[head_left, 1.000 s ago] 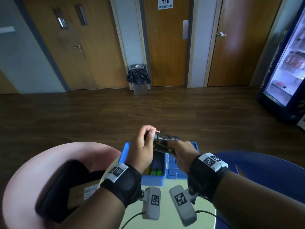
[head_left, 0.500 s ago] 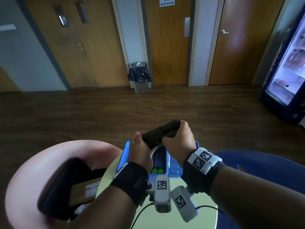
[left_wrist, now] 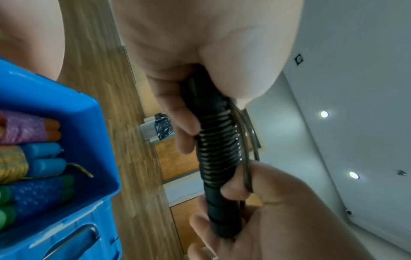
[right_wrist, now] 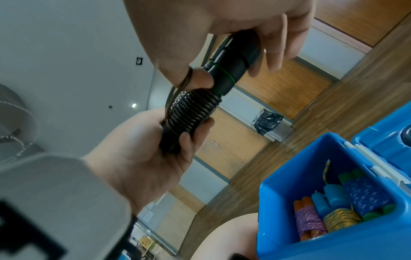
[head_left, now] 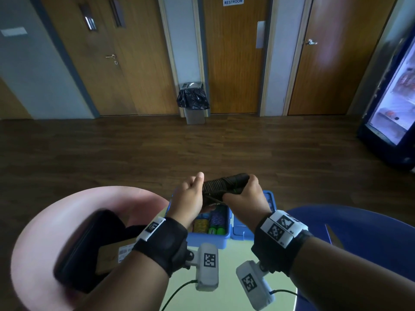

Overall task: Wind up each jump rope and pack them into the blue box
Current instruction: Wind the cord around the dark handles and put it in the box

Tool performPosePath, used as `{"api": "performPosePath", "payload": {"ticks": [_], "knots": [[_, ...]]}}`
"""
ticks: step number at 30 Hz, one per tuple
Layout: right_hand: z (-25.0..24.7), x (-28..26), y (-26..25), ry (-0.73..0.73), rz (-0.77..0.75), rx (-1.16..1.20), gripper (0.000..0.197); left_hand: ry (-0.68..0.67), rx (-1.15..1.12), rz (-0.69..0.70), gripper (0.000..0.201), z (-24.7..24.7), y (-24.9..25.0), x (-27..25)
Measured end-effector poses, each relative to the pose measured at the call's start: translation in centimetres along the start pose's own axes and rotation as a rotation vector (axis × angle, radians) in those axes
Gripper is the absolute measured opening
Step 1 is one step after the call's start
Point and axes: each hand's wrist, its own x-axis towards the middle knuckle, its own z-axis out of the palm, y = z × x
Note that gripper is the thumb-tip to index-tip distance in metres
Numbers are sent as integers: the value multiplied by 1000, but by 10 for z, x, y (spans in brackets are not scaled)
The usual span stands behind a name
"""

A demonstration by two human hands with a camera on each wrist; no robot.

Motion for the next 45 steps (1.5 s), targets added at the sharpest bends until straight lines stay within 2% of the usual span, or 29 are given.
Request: {"api": "performPosePath", "payload": {"ticks": [3,5,8,10,15,20,22,24,26,28,30,32,34,37,41,43,45], "knots": [[-2,0,-3,-65,8,-47,60,67,124,185,32,-6,2,-1],[-8,4,-7,-80,-3,-2,61,44,166,288,30,-7,0,-2],[-17,10,-10,-132,29,23,77,11,175,374,27,-9,-2,-4],[-18,11,-9,-157,67,28,75,4,135,345,29,-8,-2,-5],[-16,13,-3,-105,50,24,50,-18,54,198,30,-2,-8,2],[-13,12,-2,-41,23,38,51,-65,-132,82,33,2,-3,8],[-14,12,-2,-44,16,37,51,-74,-136,62,39,3,-3,9],[-17,11,-2,-68,19,43,49,-92,-58,78,33,0,-4,8],[-20,9,-3,-91,7,8,45,-231,-80,13,30,-6,-2,6],[-24,8,-4,-113,-28,-75,46,-466,-267,-149,29,-12,2,1],[-26,7,-9,-165,-87,-220,49,-627,-391,-251,36,-20,3,-6],[-27,5,-15,-215,-147,-372,51,-736,-344,-211,46,-27,-1,-7],[-28,4,-20,-268,-196,-474,49,-791,-226,-123,52,-34,-5,-4],[-30,6,-29,-384,-274,-543,42,-733,-147,-72,47,-43,-11,0],[-33,13,-38,-472,-316,-401,51,-623,-234,-51,53,-50,-19,-1],[-33,15,-38,-393,-375,-387,49,-529,-275,-41,45,-49,-20,-3],[-30,12,-37,-204,-475,-408,31,-397,-320,-20,33,-46,-20,-4]]}}
